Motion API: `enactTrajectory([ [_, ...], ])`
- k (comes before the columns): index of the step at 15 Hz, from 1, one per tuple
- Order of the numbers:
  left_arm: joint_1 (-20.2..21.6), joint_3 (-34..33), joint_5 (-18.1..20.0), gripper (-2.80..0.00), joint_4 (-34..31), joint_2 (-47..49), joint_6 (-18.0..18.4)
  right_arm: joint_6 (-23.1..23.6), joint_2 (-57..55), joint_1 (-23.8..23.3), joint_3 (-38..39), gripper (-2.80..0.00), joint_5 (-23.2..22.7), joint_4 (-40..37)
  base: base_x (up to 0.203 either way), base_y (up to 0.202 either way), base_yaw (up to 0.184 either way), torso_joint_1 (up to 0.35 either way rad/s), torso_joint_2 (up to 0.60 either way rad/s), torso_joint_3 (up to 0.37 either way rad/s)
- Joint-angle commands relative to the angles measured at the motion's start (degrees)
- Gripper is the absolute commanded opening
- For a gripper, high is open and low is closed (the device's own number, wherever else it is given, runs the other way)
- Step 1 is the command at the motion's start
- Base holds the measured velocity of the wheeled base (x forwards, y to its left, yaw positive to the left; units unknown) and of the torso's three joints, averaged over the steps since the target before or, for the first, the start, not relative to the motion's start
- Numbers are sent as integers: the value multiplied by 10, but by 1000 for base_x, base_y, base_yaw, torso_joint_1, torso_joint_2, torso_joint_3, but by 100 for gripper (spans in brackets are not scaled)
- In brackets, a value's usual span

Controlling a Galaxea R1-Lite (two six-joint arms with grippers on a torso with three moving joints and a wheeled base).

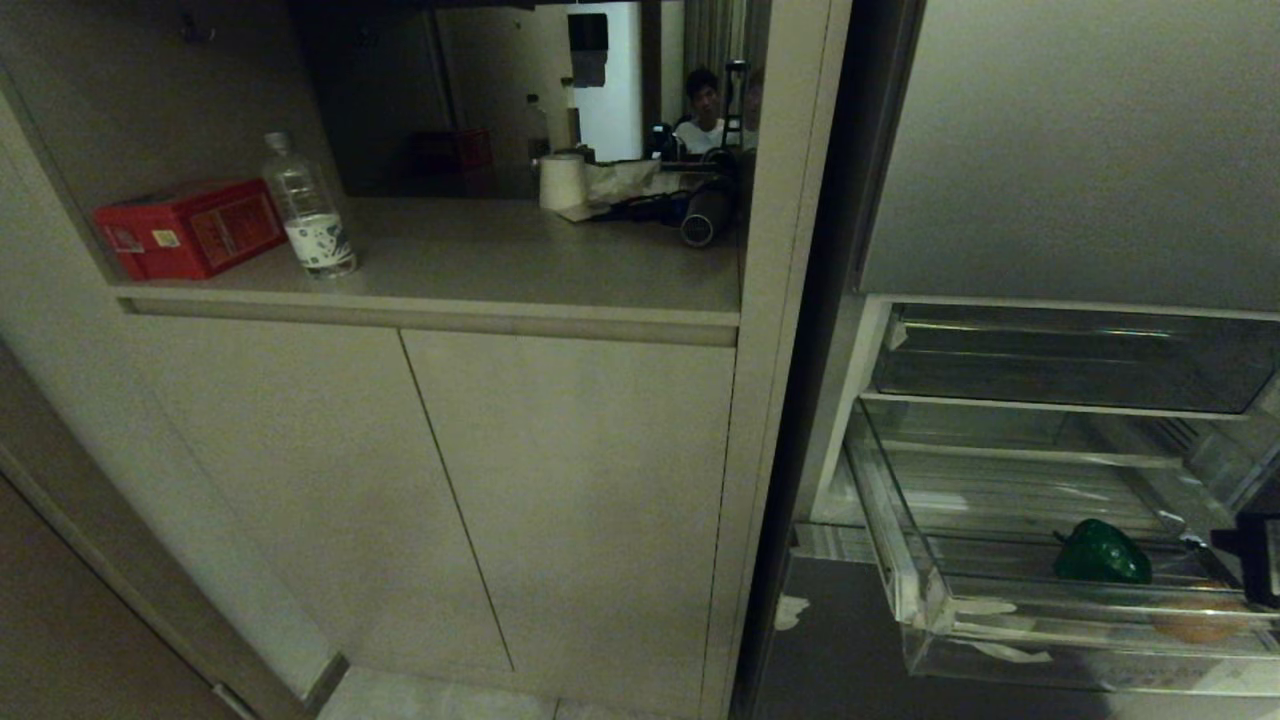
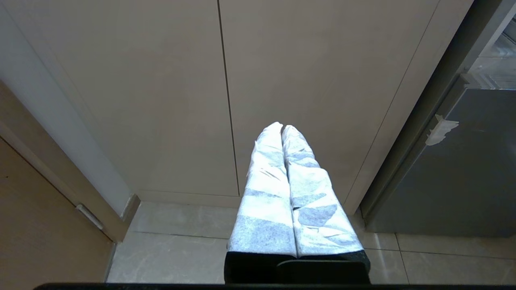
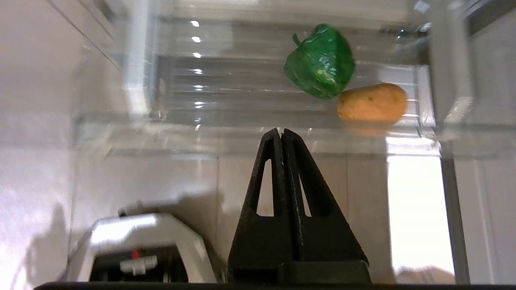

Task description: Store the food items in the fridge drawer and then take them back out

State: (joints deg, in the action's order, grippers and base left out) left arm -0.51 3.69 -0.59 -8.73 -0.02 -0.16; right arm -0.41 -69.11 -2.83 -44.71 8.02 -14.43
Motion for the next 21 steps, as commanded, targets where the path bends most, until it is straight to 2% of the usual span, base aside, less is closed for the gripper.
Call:
enactTrajectory([
  [1, 0, 0, 0, -280, -1, 0, 1, 0, -180, -7, -68, -280, 1, -3, 0, 0, 0, 0, 0, 0],
  [4, 0, 0, 0, -280, -1, 0, 0, -4, -272, -15, -130, -280, 4, -5, 0, 0, 0, 0, 0, 0],
  [10, 0, 0, 0, -280, -1, 0, 0, 10, -351, -103, -161, -280, 7, -4, 0, 0, 0, 0, 0, 0],
  [11, 0, 0, 0, -280, -1, 0, 0, 21, -359, -116, -162, 0, 7, -4, 0, 0, 0, 0, 0, 0],
  [21, 0, 0, 0, -280, -1, 0, 0, 38, -476, -123, -235, 0, 5, 3, 0, 0, 0, 0, 0, 0],
])
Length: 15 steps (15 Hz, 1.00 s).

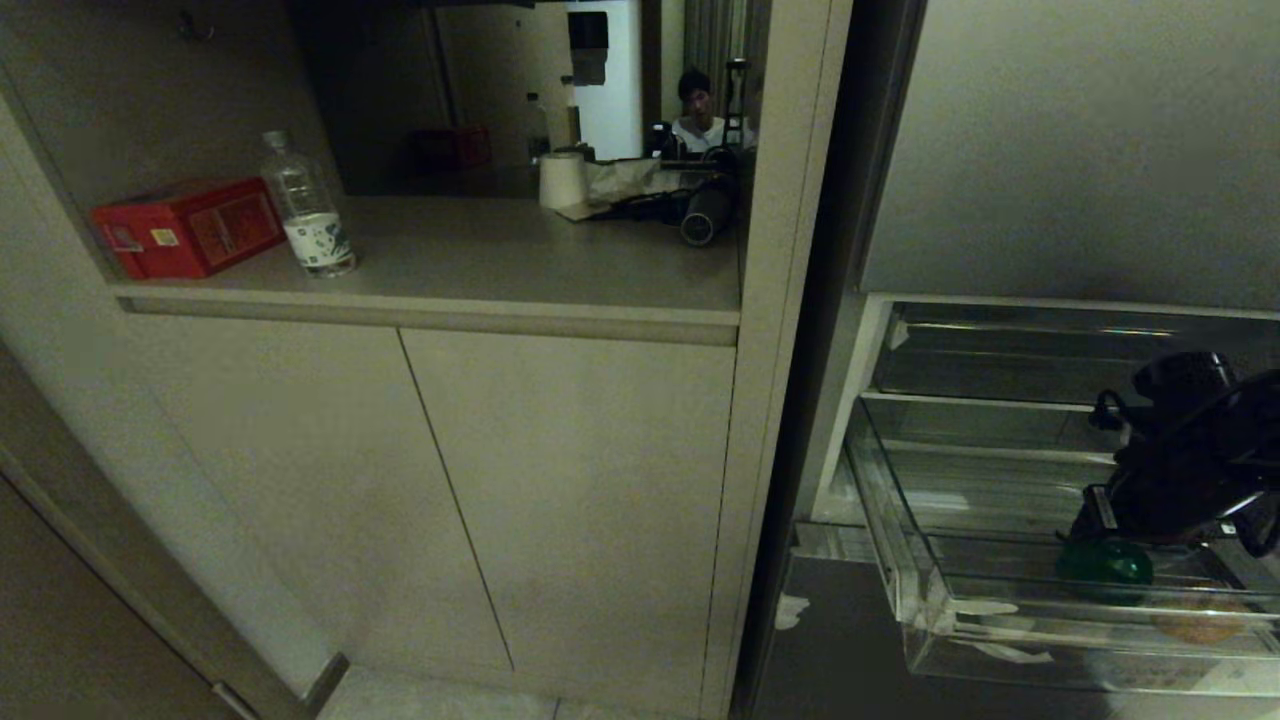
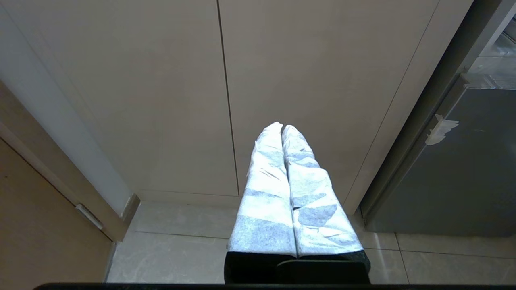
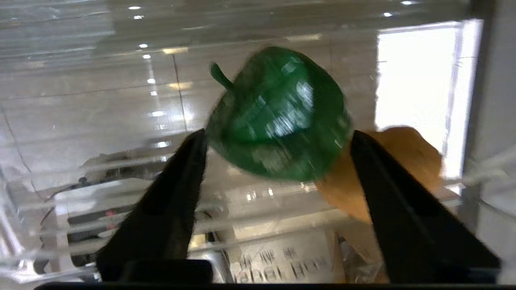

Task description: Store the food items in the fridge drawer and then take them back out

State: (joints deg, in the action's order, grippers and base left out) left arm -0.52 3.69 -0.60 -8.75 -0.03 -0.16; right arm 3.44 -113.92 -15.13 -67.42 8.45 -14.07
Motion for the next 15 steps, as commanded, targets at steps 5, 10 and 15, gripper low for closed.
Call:
enactTrajectory([
  [5, 0, 0, 0, -280, 0, 0, 0, 1, -63, 0, -10, 0, -1, 25, 0, 0, 0, 0, 0, 0],
  [10, 0, 0, 0, -280, 0, 0, 0, 2, -75, 0, -4, 0, 0, 25, 0, 0, 0, 0, 0, 0],
  [15, 0, 0, 0, -280, 0, 0, 0, 1, -82, -3, -6, 0, 2, 25, 0, 0, 0, 0, 0, 0],
])
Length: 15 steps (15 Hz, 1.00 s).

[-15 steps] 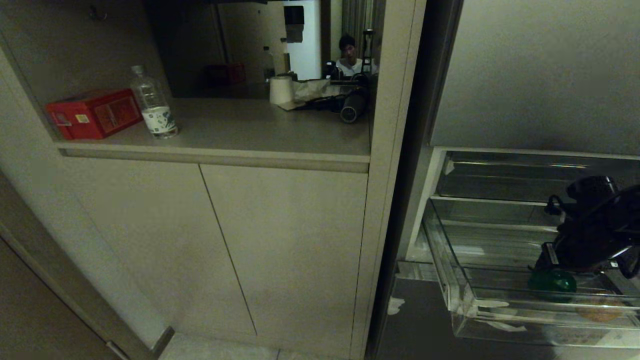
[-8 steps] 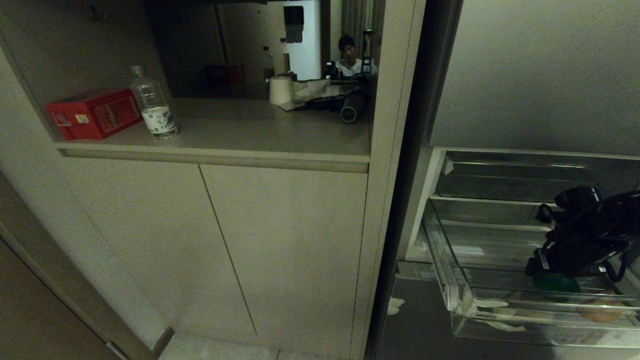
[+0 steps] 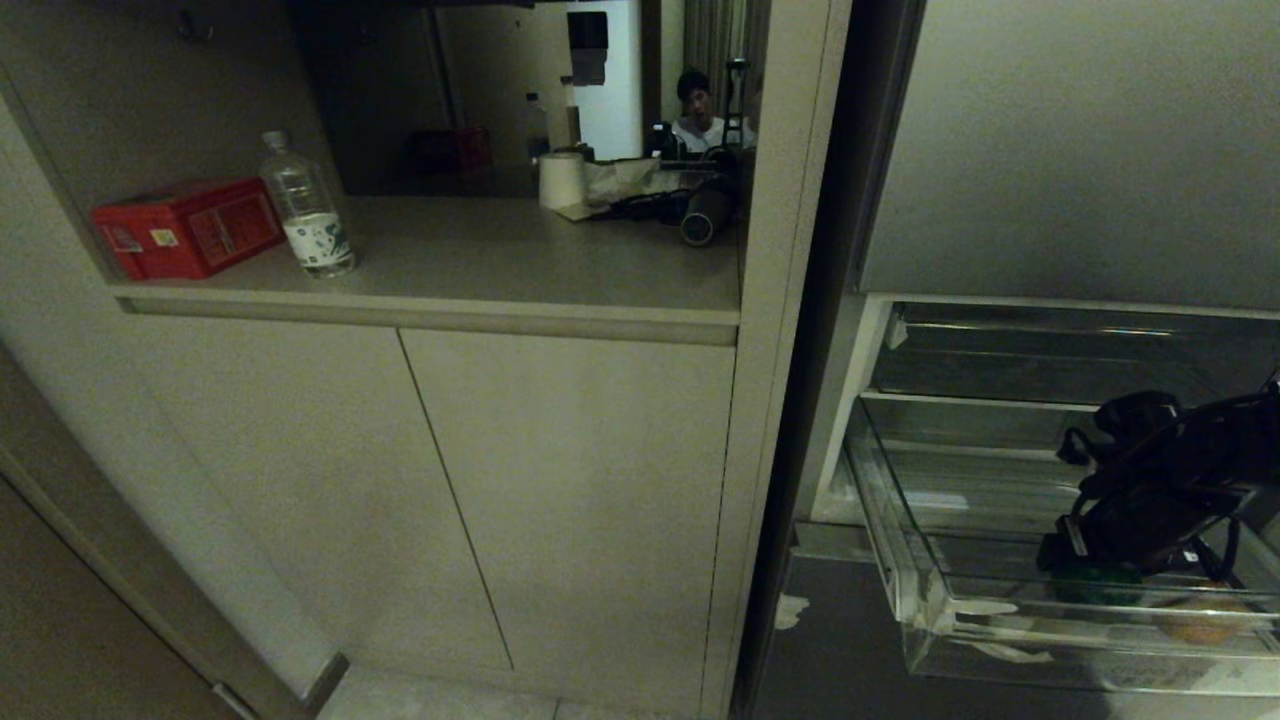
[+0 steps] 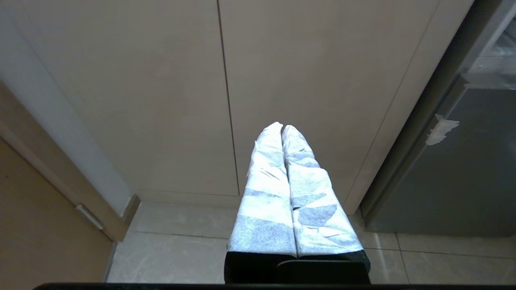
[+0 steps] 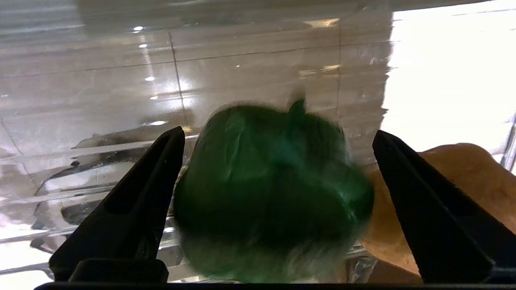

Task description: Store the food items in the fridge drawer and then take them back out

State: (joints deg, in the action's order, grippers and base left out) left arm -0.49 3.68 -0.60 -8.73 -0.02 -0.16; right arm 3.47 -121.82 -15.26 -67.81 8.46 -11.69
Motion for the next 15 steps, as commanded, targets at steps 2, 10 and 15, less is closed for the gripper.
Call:
enactTrajectory([
  [2, 0, 0, 0, -280, -1, 0, 0, 0, -4, -2, -2, 0, 2, 1, 0, 0, 0, 0, 0, 0],
  [10, 0, 0, 0, -280, -1, 0, 0, 0, 15, -3, 30, -280, 0, 1, 0, 0, 0, 0, 0, 0],
  [15, 0, 0, 0, -280, -1, 0, 0, -2, 105, -3, 48, -280, -2, 0, 0, 0, 0, 0, 0, 0],
])
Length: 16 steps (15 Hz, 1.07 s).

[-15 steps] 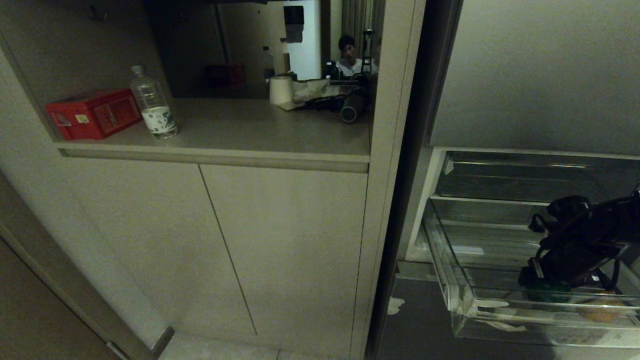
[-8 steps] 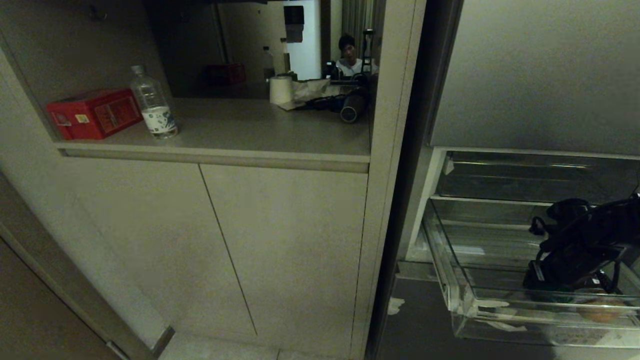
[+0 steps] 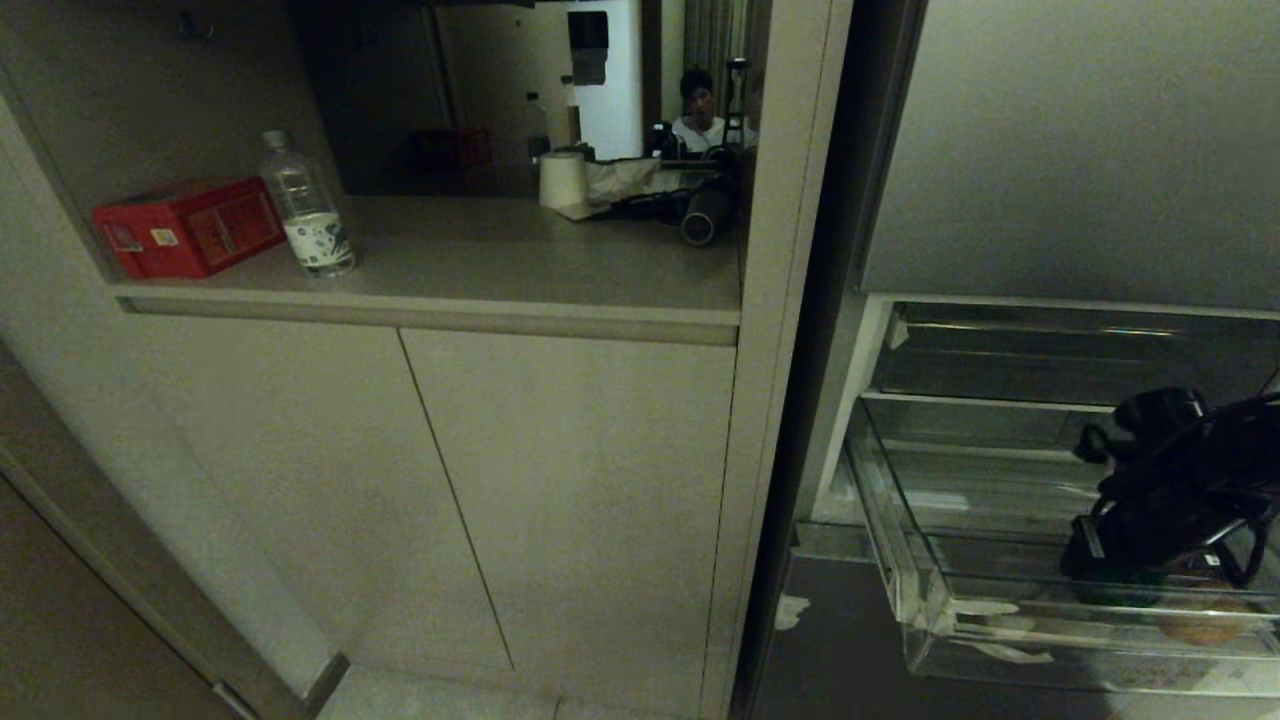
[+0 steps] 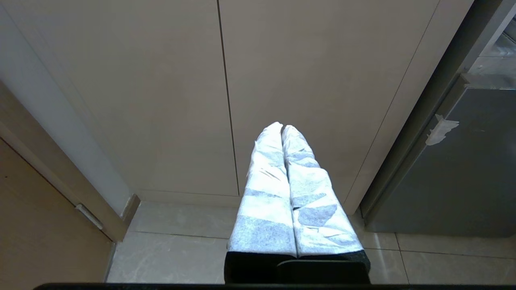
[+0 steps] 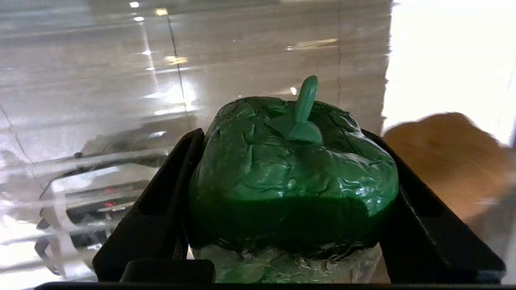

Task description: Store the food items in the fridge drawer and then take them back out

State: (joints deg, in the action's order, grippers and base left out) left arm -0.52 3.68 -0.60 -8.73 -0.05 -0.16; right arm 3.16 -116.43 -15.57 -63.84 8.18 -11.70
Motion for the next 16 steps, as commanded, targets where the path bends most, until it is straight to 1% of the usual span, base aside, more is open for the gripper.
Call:
enactTrajectory([
  [1, 0, 0, 0, -280, -1, 0, 0, 2, 81, 1, 17, -280, 1, 0, 0, 0, 0, 0, 0, 0],
  [6, 0, 0, 0, -280, -1, 0, 0, 7, 225, 1, 69, -280, 2, 0, 0, 0, 0, 0, 0, 0],
  [9, 0, 0, 0, -280, -1, 0, 0, 5, 298, -1, 86, -280, 5, 0, 0, 0, 0, 0, 0, 0],
  [13, 0, 0, 0, -280, -1, 0, 0, 7, 406, -12, 124, -280, 6, 0, 0, 0, 0, 0, 0, 0],
  [16, 0, 0, 0, -280, -1, 0, 0, 36, 489, -15, 154, -280, 7, 0, 0, 0, 0, 0, 0, 0],
])
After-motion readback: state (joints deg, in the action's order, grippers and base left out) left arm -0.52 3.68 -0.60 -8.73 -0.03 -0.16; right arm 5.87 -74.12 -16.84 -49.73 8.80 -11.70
